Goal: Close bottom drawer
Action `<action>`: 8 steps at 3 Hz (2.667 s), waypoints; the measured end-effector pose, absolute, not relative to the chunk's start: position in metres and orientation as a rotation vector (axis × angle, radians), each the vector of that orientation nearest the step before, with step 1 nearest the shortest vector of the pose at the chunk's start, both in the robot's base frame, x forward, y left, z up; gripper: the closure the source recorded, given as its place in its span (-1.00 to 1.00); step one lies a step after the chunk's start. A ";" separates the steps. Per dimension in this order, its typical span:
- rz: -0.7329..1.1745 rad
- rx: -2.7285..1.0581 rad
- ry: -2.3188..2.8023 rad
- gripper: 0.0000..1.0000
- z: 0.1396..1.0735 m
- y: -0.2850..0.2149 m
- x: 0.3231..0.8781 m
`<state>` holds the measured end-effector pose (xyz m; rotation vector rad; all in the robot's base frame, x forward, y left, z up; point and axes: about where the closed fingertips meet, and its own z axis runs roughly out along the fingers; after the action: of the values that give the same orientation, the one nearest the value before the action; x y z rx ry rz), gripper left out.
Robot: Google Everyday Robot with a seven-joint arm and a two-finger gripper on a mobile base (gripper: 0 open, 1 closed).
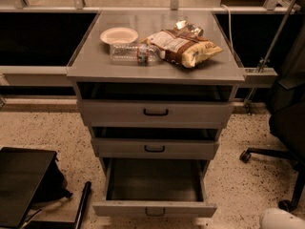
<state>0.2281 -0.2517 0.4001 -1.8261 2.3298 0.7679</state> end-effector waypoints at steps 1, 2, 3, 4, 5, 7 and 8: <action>0.806 -1.834 2.281 -1.00 0.390 -0.249 0.230; 0.851 -1.824 2.082 -1.00 0.350 -0.241 0.258; 0.885 -1.791 1.851 -1.00 0.314 -0.224 0.288; 0.866 -1.790 1.778 -1.00 0.289 -0.223 0.301; 0.866 -1.790 1.778 -1.00 0.289 -0.223 0.301; 0.782 -1.831 1.945 -1.00 0.185 -0.232 0.248; 0.700 -1.743 2.002 -1.00 0.135 -0.232 0.247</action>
Offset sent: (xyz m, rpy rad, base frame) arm 0.0540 0.0424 -0.1663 0.5455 -0.2651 0.3044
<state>0.2471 -0.2315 0.1351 -1.7433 2.0017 0.7003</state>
